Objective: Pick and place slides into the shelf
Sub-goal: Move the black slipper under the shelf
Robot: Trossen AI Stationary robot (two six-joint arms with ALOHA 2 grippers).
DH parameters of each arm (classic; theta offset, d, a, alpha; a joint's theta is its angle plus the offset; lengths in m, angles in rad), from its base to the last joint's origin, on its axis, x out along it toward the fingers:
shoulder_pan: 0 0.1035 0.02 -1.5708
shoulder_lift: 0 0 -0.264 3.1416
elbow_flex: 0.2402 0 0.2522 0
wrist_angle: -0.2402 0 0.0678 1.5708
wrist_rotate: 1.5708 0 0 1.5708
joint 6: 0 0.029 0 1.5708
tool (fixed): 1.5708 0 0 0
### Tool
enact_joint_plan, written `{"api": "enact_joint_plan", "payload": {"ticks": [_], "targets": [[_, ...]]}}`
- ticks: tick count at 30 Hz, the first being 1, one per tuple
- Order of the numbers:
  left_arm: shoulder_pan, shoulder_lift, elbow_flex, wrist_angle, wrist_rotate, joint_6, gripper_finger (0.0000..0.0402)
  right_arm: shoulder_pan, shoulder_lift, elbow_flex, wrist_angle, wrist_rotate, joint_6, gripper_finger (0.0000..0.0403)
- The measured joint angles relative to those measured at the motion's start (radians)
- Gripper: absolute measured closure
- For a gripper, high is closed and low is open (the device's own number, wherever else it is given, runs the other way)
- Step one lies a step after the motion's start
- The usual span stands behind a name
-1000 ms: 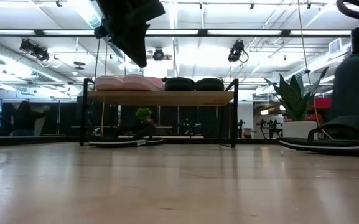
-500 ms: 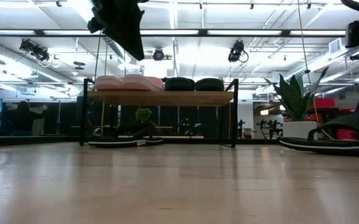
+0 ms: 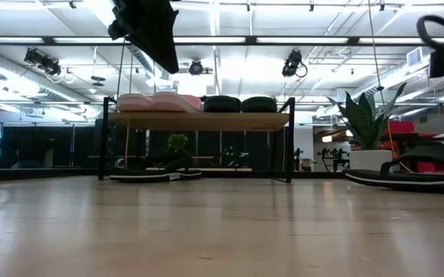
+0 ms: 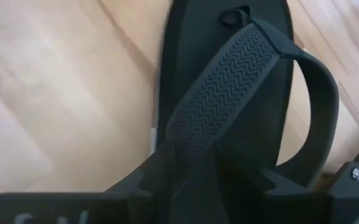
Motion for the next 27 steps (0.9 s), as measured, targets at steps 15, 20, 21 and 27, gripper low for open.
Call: {"api": "enact_joint_plan", "payload": {"ticks": [15, 20, 21, 27], "targets": [[0.003, 0.000, 0.000, 0.000, 0.000, 0.034, 0.0379, -0.011, 0.000, -0.040, 0.201, 0.066, -0.090, 0.0337], [0.003, 0.000, 0.000, 0.000, 0.000, 0.036, 0.0383, -0.047, 0.000, -0.040, 0.225, 0.114, -0.114, 0.0395], [0.003, 0.000, 0.000, 0.000, 0.000, 0.036, 0.0386, -0.053, 0.000, -0.040, 0.224, 0.129, -0.117, 0.0393], [0.001, 0.000, 0.000, 0.001, 0.000, 0.037, 0.0397, -0.074, 0.000, -0.021, 0.350, 0.237, -0.202, 0.0398]]}}
